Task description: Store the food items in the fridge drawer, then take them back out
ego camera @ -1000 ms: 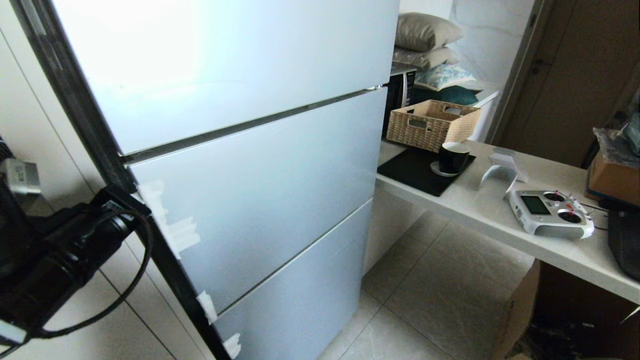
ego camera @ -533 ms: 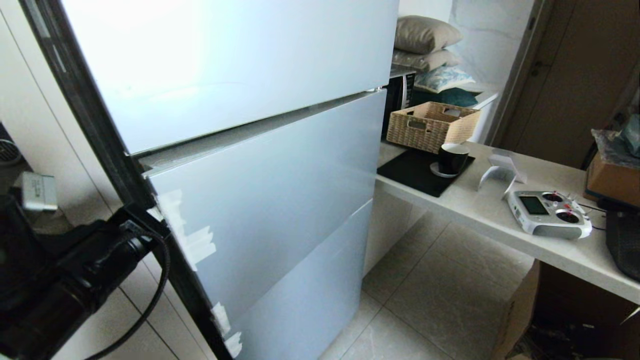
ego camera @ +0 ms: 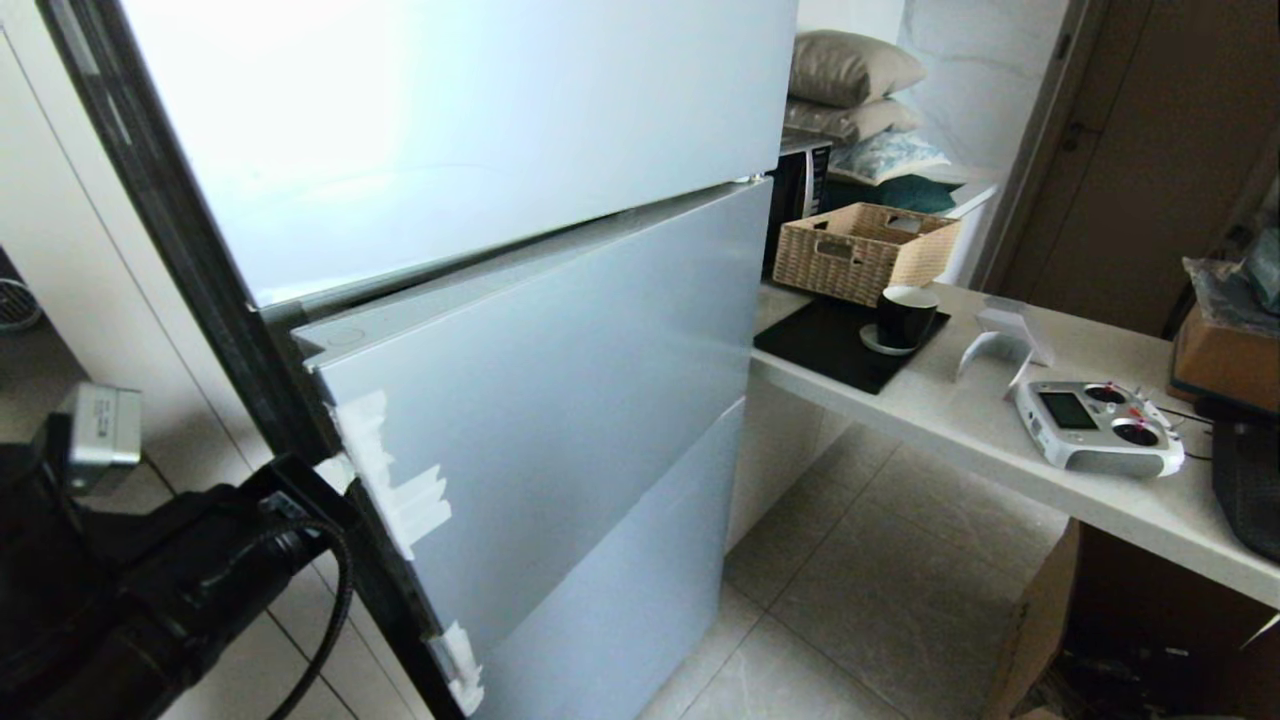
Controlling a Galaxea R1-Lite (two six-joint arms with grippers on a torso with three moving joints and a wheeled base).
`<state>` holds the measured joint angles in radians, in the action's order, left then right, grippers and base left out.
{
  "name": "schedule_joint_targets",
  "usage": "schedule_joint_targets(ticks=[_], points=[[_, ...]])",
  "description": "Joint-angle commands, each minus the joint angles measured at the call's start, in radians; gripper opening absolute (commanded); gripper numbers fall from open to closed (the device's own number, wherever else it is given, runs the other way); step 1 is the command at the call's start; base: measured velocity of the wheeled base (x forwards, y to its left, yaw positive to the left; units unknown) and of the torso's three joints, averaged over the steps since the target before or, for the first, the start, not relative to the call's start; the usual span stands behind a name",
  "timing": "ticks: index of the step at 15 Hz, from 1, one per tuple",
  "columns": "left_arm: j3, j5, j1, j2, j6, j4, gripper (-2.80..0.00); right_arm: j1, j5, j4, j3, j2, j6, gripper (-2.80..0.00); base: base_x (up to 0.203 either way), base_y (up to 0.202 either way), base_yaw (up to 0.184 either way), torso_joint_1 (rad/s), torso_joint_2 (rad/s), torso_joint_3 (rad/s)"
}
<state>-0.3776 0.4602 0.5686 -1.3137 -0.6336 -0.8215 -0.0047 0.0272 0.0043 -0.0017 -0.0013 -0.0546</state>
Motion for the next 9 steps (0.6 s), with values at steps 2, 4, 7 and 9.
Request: schedule_joint_targets(ticks=[2, 4, 7, 9], points=[[0.03, -0.04, 0.091, 0.029, -0.004, -0.007, -2.8, 0.0, 0.0, 0.0, 0.0, 0.001, -0.001, -2.8, 0.0, 0.0, 0.0, 0.0, 0.0, 0.0], [0.051, -0.091, 0.161, 0.068, -0.005, -0.007, -2.8, 0.0, 0.0, 0.0, 0.0, 0.001, -0.001, -2.8, 0.0, 0.0, 0.0, 0.0, 0.0, 0.0], [0.108, -0.188, 0.239, 0.171, -0.005, -0.007, -2.8, 0.0, 0.0, 0.0, 0.0, 0.001, -0.001, -2.8, 0.0, 0.0, 0.0, 0.0, 0.0, 0.0], [0.131, -0.25, 0.243, 0.27, -0.001, -0.002, -2.8, 0.0, 0.0, 0.0, 0.0, 0.001, -0.001, -2.8, 0.0, 0.0, 0.0, 0.0, 0.0, 0.0]])
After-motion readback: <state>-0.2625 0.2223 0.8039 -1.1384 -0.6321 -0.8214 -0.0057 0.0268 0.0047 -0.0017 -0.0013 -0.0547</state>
